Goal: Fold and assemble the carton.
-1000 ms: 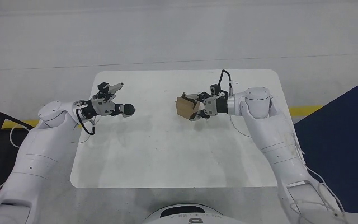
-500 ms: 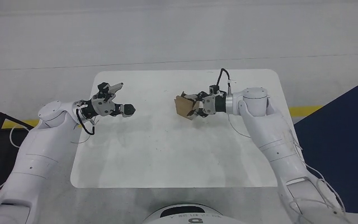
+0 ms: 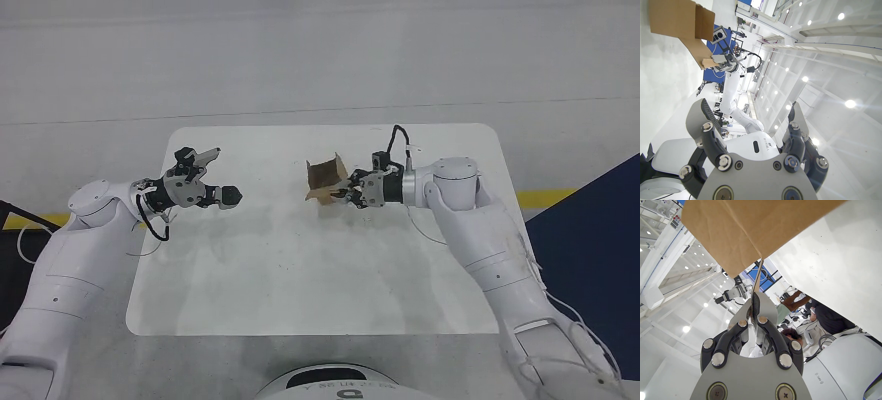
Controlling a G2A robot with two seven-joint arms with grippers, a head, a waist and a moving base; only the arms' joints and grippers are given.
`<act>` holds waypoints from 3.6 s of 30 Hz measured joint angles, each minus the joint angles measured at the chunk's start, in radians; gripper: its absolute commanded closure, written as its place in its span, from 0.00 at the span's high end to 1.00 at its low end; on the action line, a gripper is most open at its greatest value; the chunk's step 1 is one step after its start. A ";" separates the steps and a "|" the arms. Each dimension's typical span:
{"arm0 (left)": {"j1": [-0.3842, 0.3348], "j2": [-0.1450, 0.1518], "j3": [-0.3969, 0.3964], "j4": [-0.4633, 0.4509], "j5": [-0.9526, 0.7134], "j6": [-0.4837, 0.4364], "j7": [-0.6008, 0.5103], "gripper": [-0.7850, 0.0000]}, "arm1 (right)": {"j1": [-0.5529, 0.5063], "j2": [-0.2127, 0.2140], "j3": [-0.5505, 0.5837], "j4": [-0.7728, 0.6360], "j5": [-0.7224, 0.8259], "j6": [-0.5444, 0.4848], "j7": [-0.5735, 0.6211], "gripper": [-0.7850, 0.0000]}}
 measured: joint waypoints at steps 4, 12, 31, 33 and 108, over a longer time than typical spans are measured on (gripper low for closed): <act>0.000 0.000 0.000 0.000 0.000 0.000 0.000 1.00 | -0.002 0.035 0.004 -0.091 -0.144 -0.069 0.122 0.00; 0.000 0.000 0.000 0.000 0.000 0.000 0.000 1.00 | -0.040 0.083 0.086 -0.231 -0.317 -0.105 0.157 0.00; 0.000 0.000 0.000 0.000 0.000 0.000 0.000 1.00 | 0.267 0.217 -0.402 0.012 -0.281 -0.454 0.531 0.00; 0.000 0.000 0.000 0.000 0.000 0.000 0.000 1.00 | 0.337 0.254 -0.522 0.005 -0.118 -0.443 0.528 0.00; 0.000 0.000 0.000 0.000 0.000 0.000 0.000 1.00 | 0.344 0.372 -0.557 -0.202 -0.099 -0.449 0.290 1.00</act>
